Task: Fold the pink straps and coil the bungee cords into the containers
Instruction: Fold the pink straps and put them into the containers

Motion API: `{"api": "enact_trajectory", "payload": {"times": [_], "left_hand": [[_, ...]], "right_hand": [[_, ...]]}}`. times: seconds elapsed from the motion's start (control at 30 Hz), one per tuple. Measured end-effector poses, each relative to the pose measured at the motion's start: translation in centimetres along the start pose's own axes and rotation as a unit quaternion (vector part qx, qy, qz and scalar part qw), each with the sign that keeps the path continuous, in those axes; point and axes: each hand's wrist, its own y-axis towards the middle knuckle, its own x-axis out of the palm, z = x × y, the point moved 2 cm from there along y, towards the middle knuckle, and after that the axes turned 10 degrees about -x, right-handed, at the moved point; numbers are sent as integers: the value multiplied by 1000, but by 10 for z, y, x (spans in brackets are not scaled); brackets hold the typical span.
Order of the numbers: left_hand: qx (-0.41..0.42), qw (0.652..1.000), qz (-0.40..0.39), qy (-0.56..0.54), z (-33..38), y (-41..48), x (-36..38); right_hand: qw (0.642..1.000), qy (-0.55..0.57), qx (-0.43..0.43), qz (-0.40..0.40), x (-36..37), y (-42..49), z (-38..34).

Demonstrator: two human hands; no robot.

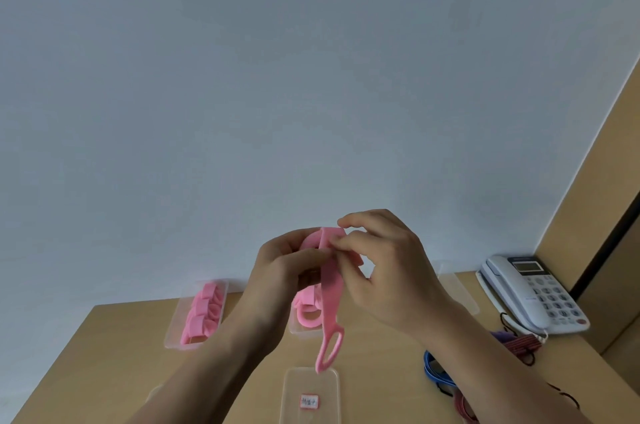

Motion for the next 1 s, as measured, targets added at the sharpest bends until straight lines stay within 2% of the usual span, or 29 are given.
{"api": "enact_trajectory", "payload": {"times": [0.17,0.3,0.4,0.6,0.7,0.9,1.0], "left_hand": [[-3,998,44,37,-5,0,1],[1,996,55,71,-6,-1,3],[-3,995,63,79,-8,-1,3],[-62,995,81,-10,-21,-4,-3],[-89,992,87,-15,-27,-9,-2],[-132,986,100,-6,-32,-12,-2],[-123,987,100,0,-34,-13,-4]], "right_hand": [[997,53,49,-10,-1,2,4],[988,96,115,-47,3,3,9],[987,89,112,-66,6,5,8],[986,93,132,-38,10,3,4],[986,91,139,-27,12,1,1],[995,32,98,-6,17,0,-7],[997,11,80,8,20,-3,-8]]}}
